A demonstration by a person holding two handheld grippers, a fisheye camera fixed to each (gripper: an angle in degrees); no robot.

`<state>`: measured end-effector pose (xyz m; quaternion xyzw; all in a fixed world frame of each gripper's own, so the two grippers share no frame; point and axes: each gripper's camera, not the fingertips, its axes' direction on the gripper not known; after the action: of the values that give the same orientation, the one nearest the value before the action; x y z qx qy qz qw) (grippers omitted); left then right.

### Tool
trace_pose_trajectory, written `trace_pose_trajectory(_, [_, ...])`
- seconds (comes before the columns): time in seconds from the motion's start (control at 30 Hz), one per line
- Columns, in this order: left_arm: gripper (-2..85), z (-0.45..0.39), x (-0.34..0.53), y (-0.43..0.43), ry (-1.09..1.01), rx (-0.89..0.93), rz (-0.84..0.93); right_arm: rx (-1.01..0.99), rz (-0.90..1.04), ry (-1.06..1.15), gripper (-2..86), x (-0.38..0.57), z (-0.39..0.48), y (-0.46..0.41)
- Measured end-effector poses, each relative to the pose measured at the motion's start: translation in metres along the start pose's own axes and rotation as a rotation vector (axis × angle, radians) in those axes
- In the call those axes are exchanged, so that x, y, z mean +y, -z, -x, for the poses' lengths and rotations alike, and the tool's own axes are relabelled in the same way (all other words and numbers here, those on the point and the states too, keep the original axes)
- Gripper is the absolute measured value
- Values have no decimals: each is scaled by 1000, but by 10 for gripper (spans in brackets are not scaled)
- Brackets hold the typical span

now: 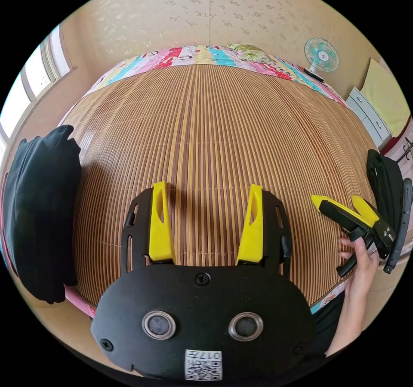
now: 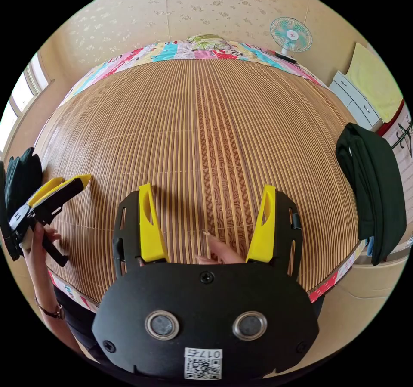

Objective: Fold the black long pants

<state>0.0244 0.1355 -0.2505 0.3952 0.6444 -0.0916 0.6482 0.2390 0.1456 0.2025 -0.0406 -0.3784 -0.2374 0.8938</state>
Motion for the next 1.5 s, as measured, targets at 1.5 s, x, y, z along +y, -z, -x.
trace_pose_trajectory(1.5, [-10,171,153,314,-29,999,-421,-480,-692,384,28,-162,-190,419])
